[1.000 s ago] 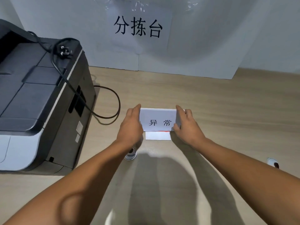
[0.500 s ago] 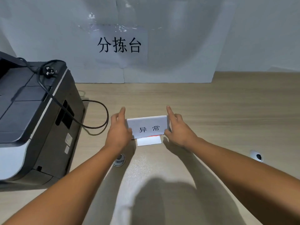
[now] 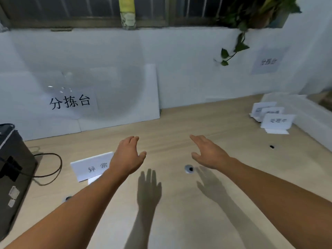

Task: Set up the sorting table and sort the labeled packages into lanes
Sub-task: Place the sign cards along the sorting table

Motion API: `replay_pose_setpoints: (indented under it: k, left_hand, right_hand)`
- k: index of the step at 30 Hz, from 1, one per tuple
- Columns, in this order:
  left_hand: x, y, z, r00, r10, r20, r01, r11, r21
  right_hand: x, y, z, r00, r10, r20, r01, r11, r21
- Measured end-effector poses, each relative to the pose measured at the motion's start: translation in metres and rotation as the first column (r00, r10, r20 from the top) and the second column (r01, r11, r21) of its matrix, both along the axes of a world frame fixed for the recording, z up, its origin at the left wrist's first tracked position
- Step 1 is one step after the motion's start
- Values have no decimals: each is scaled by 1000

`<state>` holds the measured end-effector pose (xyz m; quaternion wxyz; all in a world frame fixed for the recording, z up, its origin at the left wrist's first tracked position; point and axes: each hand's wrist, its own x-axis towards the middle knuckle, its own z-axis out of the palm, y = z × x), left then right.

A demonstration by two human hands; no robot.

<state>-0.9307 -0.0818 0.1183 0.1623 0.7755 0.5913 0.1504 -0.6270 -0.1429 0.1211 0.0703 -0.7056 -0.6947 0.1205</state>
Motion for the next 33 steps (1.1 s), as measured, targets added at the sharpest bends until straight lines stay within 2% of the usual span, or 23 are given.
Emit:
replay_pose_setpoints:
  k: [5, 10, 15, 19, 24, 30, 33]
  left_hand:
    - [177, -80, 26, 992, -118, 49, 118, 993, 13]
    - [339, -156, 37, 969, -243, 56, 243, 970, 4]
    - [464, -186, 46, 930, -366, 15, 365, 930, 38]
    - [541, -173, 42, 920, -391, 14, 390, 920, 50]
    - [624, -121, 16, 932, -361, 29, 360, 932, 38]
    - [705, -80, -17, 945, -319, 73, 327, 934, -144]
    - [740, -60, -22, 952, -299, 66, 306, 936, -175]
  right_hand:
    - [162, -114, 41, 997, -36, 70, 32, 998, 56]
    - [294, -221, 52, 982, -172, 85, 166, 984, 66]
    - [401, -269, 61, 962, -259, 87, 252, 964, 85]
    - [476, -260, 54, 951, -304, 56, 299, 950, 87]
    - [562, -210, 32, 955, -293, 51, 289, 954, 79]
    - [649, -149, 13, 958, -286, -11, 287, 957, 51]
    - [684, -120, 4, 960, -275, -56, 278, 959, 54]
